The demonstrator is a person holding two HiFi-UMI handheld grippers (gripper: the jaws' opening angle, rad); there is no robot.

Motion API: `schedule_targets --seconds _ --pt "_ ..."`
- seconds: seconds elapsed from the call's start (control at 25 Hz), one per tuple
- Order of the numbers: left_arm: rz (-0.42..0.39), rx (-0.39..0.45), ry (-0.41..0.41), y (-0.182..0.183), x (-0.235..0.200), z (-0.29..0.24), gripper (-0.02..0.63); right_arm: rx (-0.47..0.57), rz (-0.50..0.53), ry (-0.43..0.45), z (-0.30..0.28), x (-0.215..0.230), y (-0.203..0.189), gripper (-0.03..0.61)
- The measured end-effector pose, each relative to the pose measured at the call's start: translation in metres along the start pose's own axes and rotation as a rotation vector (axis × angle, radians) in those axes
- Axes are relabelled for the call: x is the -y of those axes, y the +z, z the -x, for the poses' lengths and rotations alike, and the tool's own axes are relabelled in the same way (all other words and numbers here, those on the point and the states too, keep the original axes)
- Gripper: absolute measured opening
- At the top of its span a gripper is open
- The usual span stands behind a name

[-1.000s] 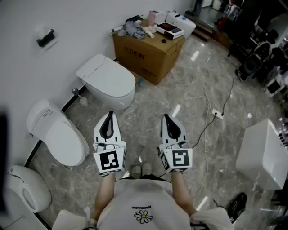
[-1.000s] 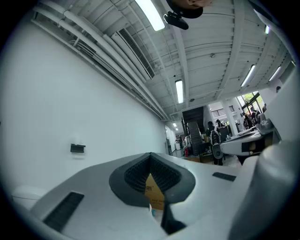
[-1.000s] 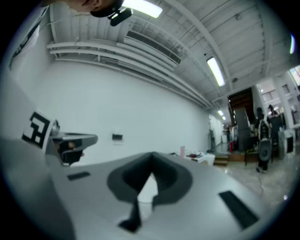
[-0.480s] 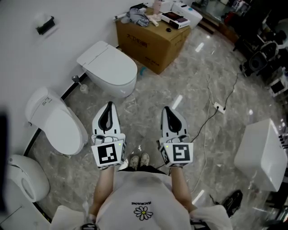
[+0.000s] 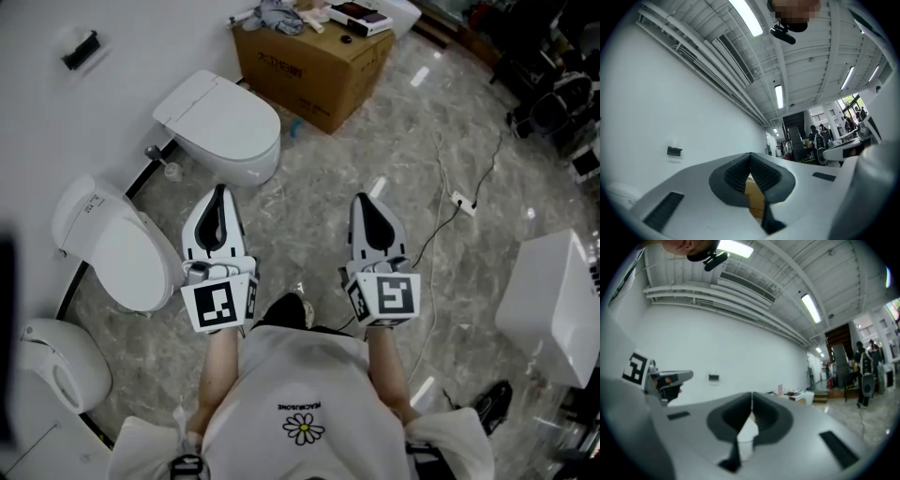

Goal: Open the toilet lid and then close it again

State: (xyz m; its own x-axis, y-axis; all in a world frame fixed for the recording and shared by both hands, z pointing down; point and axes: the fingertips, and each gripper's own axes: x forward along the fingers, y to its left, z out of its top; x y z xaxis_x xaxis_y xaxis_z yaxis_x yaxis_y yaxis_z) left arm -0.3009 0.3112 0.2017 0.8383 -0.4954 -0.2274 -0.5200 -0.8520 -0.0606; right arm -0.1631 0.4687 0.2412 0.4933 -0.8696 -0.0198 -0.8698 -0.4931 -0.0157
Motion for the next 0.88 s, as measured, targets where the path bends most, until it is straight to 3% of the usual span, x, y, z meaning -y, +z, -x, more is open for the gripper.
schedule_targets --seconds 0.4,0.88 --pt "-0.006 -0.055 0.026 -0.024 0.002 -0.039 0.025 -0.003 -0.013 0.007 -0.023 0.024 -0.009 0.031" --pt "0.011 -0.077 -0.012 -0.071 0.011 -0.135 0.025 -0.04 0.055 0.012 -0.086 0.06 -0.027 0.031"
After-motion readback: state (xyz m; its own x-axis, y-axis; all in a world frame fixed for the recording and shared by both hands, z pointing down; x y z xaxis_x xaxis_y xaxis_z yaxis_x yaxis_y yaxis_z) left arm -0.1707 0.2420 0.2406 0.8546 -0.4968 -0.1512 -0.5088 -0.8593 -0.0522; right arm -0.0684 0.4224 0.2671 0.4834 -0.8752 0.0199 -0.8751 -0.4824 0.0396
